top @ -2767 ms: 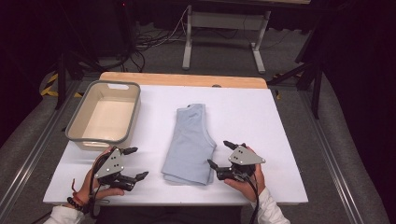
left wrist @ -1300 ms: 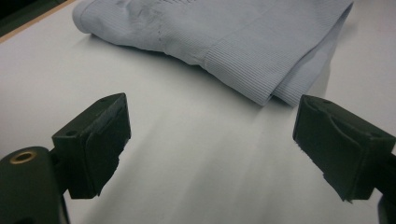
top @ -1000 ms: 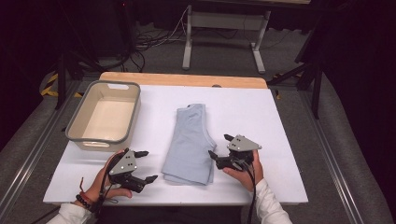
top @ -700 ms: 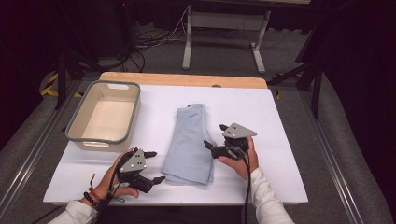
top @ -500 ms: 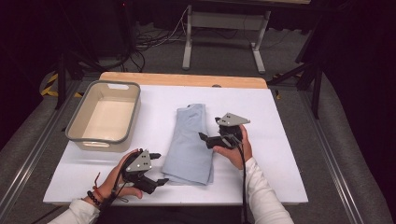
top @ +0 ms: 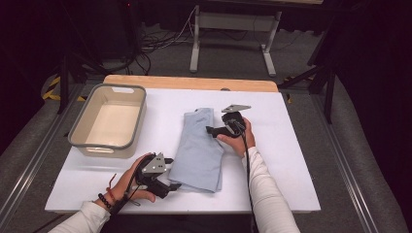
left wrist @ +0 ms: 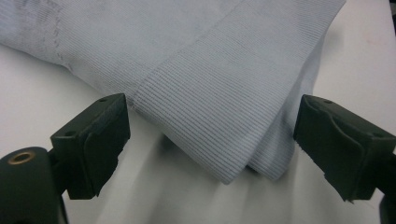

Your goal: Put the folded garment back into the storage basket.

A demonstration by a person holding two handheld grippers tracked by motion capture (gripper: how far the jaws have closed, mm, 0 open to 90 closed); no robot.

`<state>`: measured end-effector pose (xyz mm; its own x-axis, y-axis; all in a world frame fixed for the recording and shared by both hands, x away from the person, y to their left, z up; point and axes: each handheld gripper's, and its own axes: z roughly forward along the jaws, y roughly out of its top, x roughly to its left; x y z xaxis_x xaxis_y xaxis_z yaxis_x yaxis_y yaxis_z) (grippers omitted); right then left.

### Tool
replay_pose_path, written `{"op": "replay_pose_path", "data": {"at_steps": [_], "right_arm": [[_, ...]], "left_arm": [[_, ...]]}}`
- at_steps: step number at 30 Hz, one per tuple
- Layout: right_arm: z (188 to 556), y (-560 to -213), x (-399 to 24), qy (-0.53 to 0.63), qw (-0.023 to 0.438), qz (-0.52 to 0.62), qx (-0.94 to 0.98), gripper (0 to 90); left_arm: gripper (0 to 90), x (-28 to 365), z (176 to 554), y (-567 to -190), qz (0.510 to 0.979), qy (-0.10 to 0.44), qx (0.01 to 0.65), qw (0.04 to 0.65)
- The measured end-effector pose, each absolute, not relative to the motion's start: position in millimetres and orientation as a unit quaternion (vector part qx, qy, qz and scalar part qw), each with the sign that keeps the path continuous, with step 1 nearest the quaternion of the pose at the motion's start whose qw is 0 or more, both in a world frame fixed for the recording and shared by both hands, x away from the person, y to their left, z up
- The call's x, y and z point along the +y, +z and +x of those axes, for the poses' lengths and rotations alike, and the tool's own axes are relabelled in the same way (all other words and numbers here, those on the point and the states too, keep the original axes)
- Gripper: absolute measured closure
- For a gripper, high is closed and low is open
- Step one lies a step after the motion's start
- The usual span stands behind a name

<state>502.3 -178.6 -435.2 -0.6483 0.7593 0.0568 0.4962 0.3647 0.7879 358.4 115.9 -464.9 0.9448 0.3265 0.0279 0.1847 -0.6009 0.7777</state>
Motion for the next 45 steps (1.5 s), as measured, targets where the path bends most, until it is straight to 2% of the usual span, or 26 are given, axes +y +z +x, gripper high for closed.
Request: {"op": "replay_pose_path", "data": {"at_steps": [6,11,24,31,36,40,43,45], "right_arm": [[511,-435,-157,0.374,0.171,0.364,0.836,16.3],[518,-442,-154,0.371,0.16,0.379,0.833,14.1],[526,-456,-152,0.352,0.128,0.385,0.844,12.5],[524,-454,-146,0.35,0.126,0.367,0.852,25.2],[521,-453,-144,0.351,0.122,0.361,0.856,36.2],[519,-451,-142,0.359,0.102,0.345,0.861,55.7],[518,-451,-143,0.366,0.086,0.343,0.861,67.0],[518,-451,-143,0.368,0.081,0.342,0.861,70.3]], "left_arm": [[11.0,111,363,-464,0.895,0.084,0.15,0.411],[12.2,112,362,-464,0.894,0.095,0.155,0.409],[11.8,131,359,-445,0.864,0.108,0.145,0.469],[13.1,126,369,-445,0.864,0.107,0.178,0.458],[12.9,122,372,-444,0.863,0.098,0.178,0.464],[13.0,120,375,-446,0.866,0.096,0.185,0.455],[13.1,117,380,-450,0.871,0.09,0.193,0.443],[13.2,114,381,-452,0.874,0.092,0.198,0.434]]}}
